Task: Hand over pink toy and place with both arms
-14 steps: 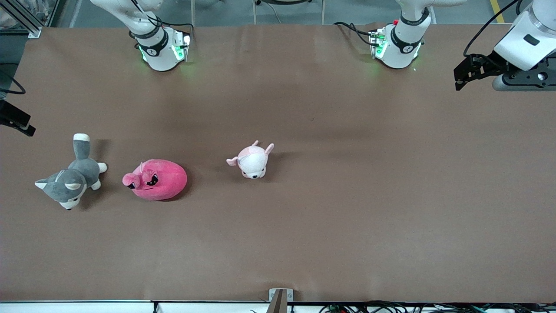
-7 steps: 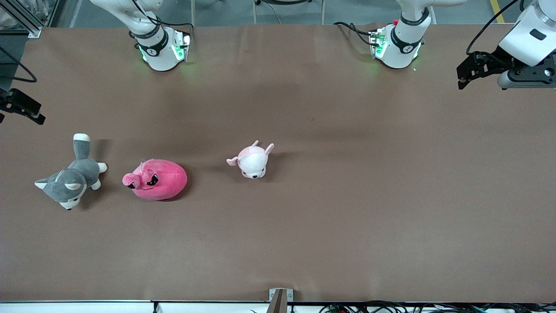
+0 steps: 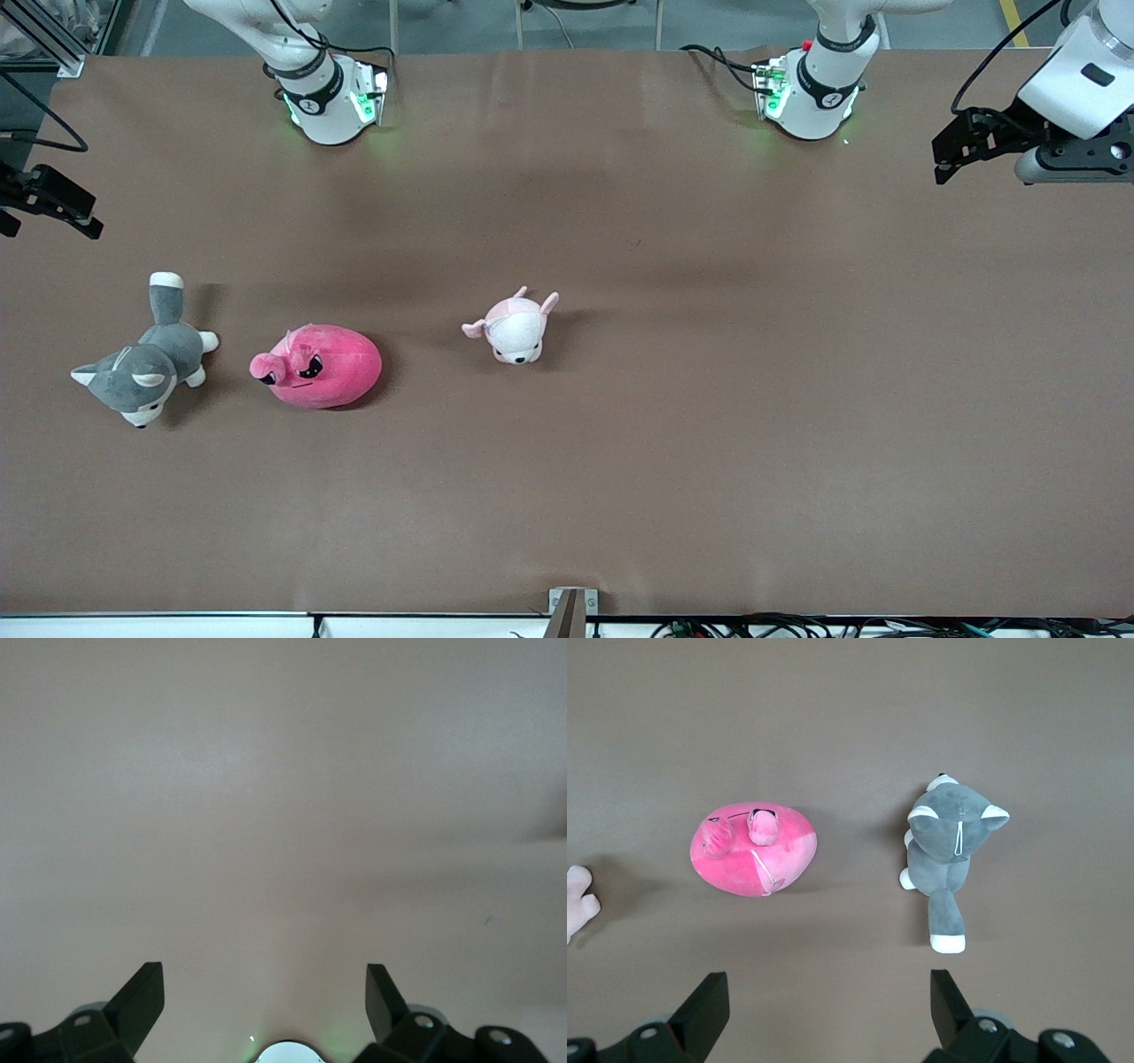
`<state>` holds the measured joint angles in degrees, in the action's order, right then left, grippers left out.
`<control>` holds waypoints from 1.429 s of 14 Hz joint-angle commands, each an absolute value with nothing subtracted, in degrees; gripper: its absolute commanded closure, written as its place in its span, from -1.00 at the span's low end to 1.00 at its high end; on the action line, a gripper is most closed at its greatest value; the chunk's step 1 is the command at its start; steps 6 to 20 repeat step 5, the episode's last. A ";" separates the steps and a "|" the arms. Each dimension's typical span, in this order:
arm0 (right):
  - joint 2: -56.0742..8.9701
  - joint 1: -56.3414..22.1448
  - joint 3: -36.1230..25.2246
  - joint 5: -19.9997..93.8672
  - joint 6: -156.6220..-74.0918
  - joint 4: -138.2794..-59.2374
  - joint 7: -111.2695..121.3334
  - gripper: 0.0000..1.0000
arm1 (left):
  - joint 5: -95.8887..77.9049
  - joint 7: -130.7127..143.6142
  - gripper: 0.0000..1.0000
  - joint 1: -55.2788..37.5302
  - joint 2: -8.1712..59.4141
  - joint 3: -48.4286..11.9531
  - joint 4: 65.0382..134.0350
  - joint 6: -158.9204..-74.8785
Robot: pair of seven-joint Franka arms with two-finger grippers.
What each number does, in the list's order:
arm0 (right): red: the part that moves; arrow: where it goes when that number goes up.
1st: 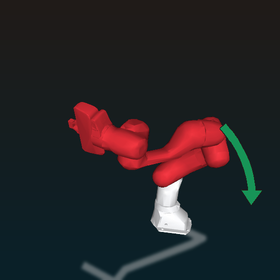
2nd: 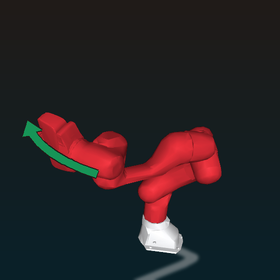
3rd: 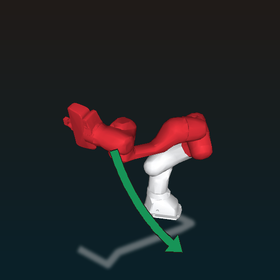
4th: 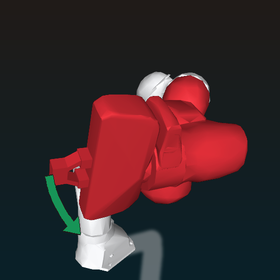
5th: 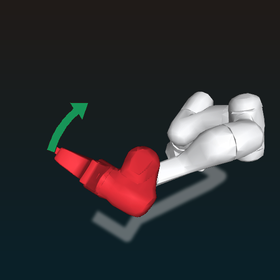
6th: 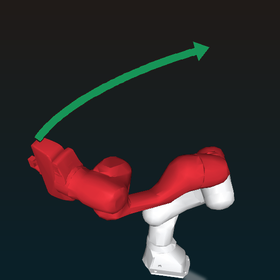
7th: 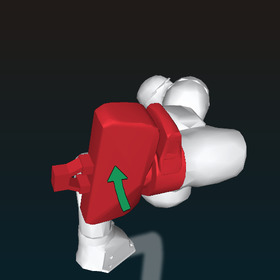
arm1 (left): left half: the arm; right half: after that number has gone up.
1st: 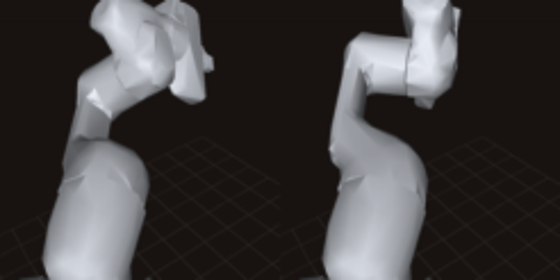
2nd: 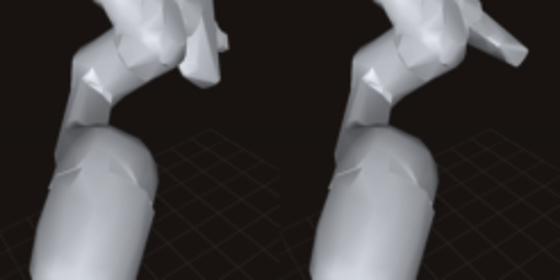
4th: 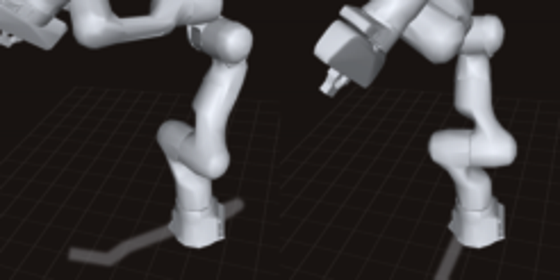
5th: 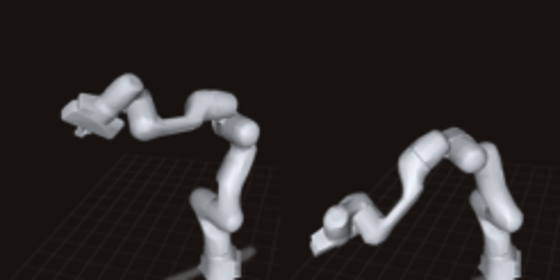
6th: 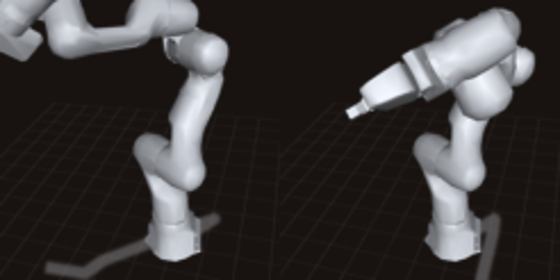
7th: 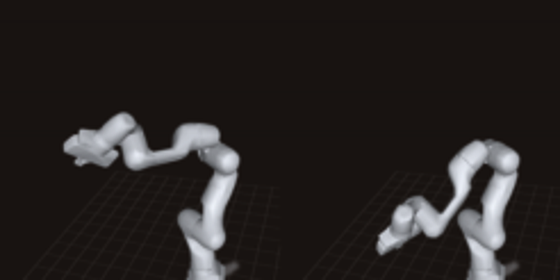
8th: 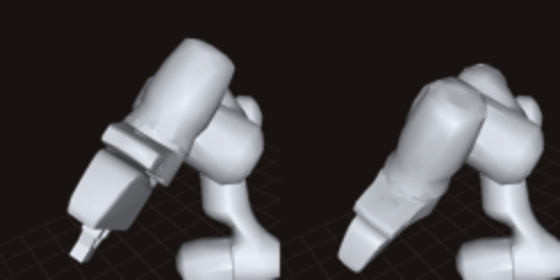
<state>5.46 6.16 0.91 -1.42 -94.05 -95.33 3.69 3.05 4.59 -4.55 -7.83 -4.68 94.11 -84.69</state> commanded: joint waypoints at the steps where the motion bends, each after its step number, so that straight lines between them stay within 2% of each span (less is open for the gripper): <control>1: 7.29 7.29 1.05 -1.50 -95.19 -98.17 4.48 -1.00 | 3.08 4.66 -1.00 -4.57 -7.29 -4.48 92.72 -83.76; 20: 8.52 7.56 1.05 -1.41 -96.15 -100.10 4.48 -1.00 | 2.64 4.75 -1.00 -4.66 -7.29 -4.57 92.81 -83.76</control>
